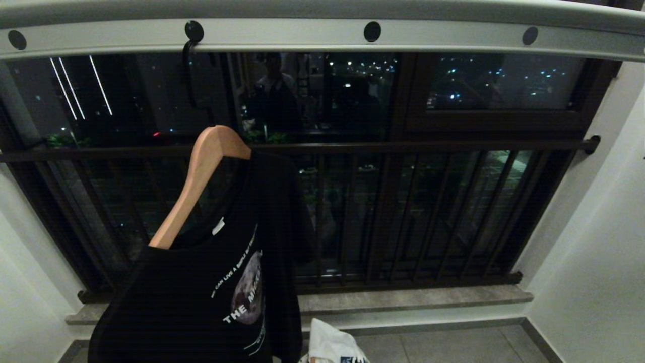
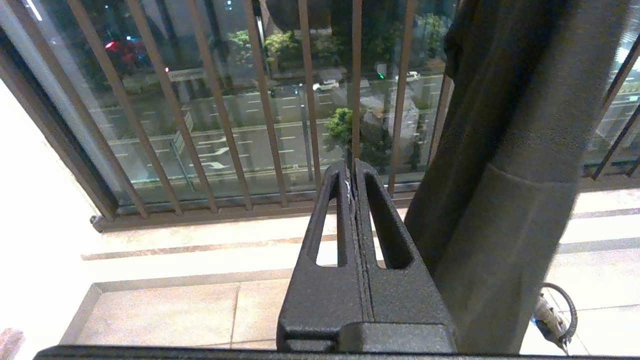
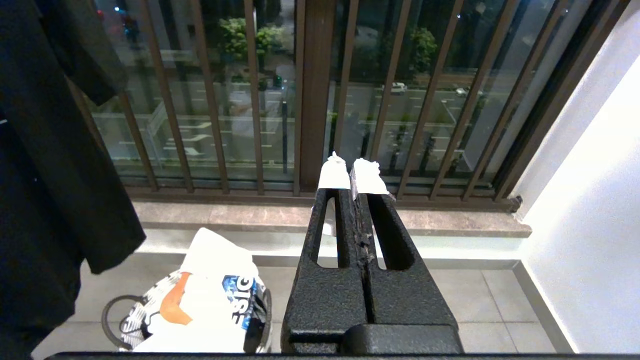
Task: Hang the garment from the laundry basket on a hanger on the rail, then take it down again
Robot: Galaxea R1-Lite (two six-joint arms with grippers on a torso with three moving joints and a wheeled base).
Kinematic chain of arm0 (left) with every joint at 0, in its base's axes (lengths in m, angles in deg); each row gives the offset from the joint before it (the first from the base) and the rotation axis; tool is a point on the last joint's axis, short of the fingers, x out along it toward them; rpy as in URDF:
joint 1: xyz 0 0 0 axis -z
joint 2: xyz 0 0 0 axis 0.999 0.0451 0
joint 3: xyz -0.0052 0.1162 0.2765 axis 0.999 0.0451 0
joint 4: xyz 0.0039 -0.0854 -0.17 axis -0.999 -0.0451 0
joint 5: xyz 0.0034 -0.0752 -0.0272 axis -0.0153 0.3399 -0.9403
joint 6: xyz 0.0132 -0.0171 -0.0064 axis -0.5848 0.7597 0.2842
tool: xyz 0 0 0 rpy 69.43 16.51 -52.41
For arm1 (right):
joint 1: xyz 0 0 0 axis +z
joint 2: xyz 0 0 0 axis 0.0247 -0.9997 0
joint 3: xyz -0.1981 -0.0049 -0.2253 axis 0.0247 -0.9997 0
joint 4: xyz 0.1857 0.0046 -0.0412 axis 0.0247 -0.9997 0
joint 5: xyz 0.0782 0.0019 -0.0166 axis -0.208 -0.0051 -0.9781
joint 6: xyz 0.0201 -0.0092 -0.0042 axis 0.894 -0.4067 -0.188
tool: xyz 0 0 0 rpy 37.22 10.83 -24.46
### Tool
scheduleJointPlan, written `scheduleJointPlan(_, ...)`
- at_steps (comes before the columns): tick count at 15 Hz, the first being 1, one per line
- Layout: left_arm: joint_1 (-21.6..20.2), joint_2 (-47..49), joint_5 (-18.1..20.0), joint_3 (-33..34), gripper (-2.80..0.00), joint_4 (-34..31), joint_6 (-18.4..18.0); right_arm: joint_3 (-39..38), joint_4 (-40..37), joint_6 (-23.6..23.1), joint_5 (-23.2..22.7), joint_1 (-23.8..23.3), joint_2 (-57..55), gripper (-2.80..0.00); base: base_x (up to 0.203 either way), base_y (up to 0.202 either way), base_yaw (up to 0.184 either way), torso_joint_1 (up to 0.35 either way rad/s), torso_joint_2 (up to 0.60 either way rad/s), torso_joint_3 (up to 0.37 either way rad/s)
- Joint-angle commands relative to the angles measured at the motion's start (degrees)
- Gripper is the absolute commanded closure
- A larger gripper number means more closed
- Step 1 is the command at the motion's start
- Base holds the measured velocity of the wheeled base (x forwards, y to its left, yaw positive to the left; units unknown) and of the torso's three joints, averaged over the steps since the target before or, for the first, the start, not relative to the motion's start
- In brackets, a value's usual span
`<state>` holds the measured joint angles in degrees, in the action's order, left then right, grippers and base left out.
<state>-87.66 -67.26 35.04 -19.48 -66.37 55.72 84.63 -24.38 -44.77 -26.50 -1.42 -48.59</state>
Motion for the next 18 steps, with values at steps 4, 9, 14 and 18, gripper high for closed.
scheduleJointPlan(4,0.0,0.0,-0.9,-0.4,0.00,0.7,0.4,0.0,0.0,0.0,0.0,0.0,-0.1,0.00,0.000,0.000,0.000,0.000,0.00,0.000)
scheduleJointPlan(9,0.1,4.7,-0.6,-11.0,0.00,-0.3,1.8,0.0,0.0,0.0,0.0,0.0,-0.1,0.00,0.000,0.000,0.000,0.000,0.00,0.000)
scheduleJointPlan(14,0.1,16.8,-0.3,-21.3,0.00,-0.5,2.1,0.0,0.0,0.0,0.0,0.0,-0.1,0.00,0.000,0.000,0.000,0.000,0.00,0.000)
scheduleJointPlan(18,0.1,26.9,1.9,-29.5,0.00,-0.7,2.1,0.0,0.0,0.0,0.0,0.0,-0.1,0.00,0.000,0.000,0.000,0.000,0.00,0.000)
